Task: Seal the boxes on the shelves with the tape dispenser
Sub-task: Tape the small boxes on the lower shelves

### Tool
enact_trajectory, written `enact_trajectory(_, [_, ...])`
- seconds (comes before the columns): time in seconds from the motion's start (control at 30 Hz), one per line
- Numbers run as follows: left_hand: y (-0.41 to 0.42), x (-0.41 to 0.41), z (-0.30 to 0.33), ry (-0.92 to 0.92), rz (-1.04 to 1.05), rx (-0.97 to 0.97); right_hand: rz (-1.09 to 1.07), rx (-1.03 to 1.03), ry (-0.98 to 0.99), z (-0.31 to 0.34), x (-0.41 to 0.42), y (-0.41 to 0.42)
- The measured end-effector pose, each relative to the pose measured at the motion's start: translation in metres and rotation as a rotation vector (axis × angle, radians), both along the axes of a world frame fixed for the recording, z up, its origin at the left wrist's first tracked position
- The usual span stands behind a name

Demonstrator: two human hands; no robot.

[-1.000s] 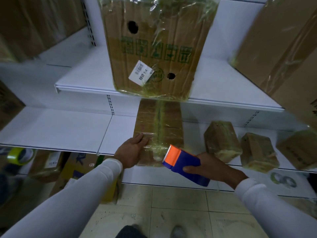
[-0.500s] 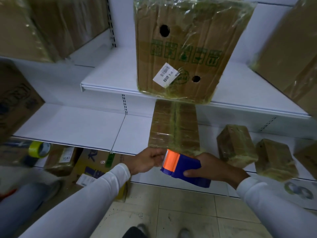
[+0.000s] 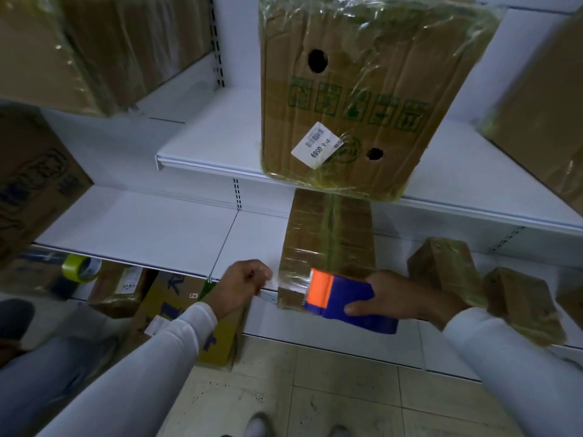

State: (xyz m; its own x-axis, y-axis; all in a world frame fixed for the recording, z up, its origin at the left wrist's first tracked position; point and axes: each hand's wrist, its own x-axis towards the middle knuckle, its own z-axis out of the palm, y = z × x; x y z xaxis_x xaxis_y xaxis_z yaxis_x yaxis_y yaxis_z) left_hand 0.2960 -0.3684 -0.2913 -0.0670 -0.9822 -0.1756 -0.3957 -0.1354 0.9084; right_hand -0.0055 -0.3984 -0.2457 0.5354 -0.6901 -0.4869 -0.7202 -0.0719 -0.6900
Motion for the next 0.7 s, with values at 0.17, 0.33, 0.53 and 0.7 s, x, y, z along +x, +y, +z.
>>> enact_trajectory(0.17, [-0.021,0.005,-0.001,-0.055,0.005,0.041,-0.138,0.071,-0.039,0.01,-0.025,-0.016])
enact_trajectory(0.33, [-0.031,0.005,-0.015,-0.071,0.012,0.127,-0.089,0.044,0.057,0.004,-0.013,-0.026])
enact_trajectory(0.53, [-0.04,0.005,-0.033,-0.128,0.024,0.213,-0.068,0.007,0.162,-0.009,-0.01,-0.032])
enact_trajectory(0.7, [-0.045,-0.006,-0.049,-0.188,0.03,0.243,-0.055,-0.024,0.232,-0.018,-0.004,-0.036])
